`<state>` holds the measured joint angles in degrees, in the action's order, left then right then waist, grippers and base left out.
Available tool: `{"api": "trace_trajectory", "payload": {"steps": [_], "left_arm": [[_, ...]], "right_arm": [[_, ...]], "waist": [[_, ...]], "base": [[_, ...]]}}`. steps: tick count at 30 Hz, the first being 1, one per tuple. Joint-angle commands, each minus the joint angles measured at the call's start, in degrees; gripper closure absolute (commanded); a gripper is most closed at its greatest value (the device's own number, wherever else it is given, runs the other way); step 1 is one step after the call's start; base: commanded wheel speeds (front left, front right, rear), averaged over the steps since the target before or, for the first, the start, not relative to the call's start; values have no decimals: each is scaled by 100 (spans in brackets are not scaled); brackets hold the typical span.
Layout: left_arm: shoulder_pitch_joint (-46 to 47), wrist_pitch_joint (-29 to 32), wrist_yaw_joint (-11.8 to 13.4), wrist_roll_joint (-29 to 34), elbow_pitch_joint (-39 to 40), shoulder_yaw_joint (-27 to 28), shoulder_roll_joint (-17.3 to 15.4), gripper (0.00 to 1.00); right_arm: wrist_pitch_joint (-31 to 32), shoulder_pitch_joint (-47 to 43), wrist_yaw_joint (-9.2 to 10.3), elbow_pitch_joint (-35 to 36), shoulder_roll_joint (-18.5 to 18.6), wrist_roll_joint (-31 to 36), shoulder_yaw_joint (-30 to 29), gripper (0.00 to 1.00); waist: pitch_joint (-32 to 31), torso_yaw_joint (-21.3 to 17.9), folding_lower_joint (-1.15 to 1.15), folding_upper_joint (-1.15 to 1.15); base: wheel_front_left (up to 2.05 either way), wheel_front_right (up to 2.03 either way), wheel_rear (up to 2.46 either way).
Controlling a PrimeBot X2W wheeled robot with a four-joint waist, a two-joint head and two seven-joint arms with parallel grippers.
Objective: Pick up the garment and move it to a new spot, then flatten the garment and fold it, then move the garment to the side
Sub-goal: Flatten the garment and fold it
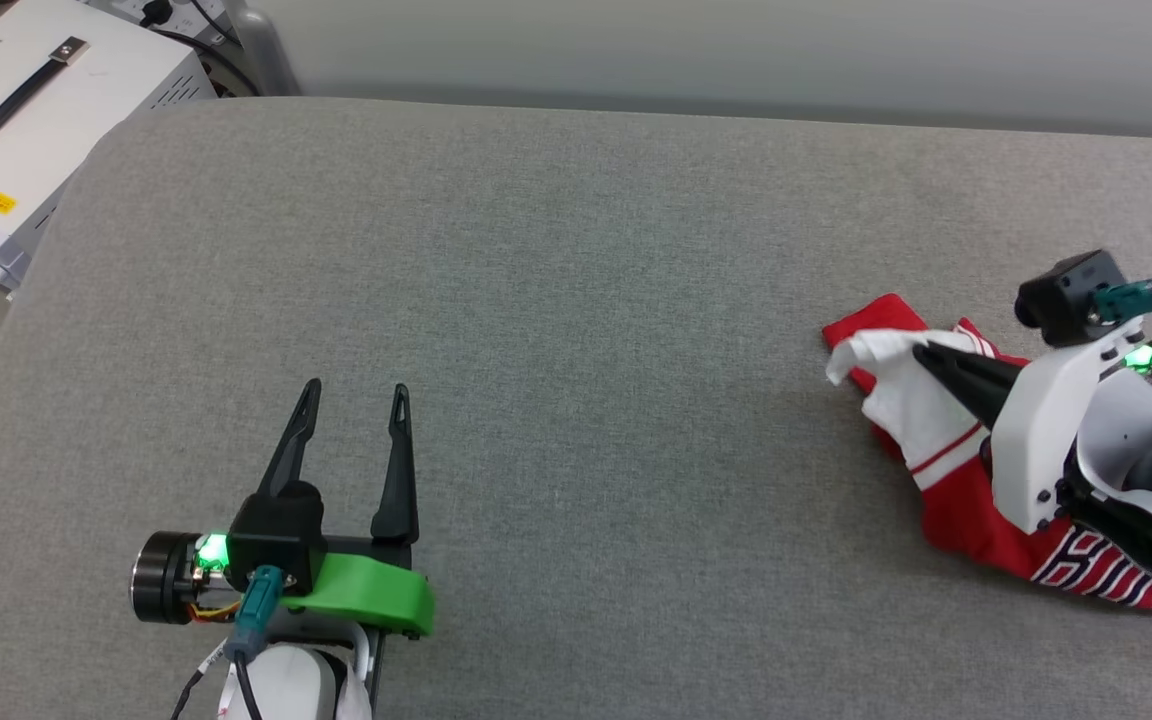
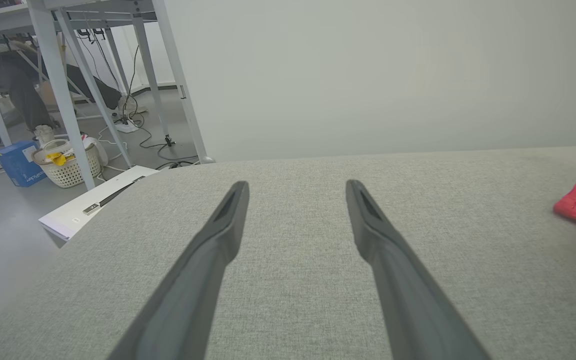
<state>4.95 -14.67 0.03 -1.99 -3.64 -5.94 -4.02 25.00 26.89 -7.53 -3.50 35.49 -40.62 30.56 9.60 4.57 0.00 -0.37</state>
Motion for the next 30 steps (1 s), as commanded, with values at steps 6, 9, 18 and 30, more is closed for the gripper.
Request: {"api": "trace_trajectory", "payload": {"steps": [6, 9, 18, 30], "left_arm": [[-13, -33, 10, -6, 59, -5, 12, 0], [46, -33, 3, -24, 63, 3, 19, 0], [129, -33, 12, -74, 46, 93, 37, 0], [133, -33, 13, -79, -39, 149, 61, 0]], "right_arm": [[-129, 109, 4, 744, -399, 199, -518, 100], [-146, 338, 4, 738, -776, 395, -368, 100], [-431, 895, 4, -761, -1858, 743, 1234, 100], [-983, 1120, 4, -3181, -2450, 696, 3080, 88]], "waist": [[94, 50, 0, 37], [172, 134, 0, 37], [305, 343, 0, 37], [303, 375, 0, 37]], "base": [[0, 0, 0], [0, 0, 0], [0, 0, 0], [0, 0, 0]]}}
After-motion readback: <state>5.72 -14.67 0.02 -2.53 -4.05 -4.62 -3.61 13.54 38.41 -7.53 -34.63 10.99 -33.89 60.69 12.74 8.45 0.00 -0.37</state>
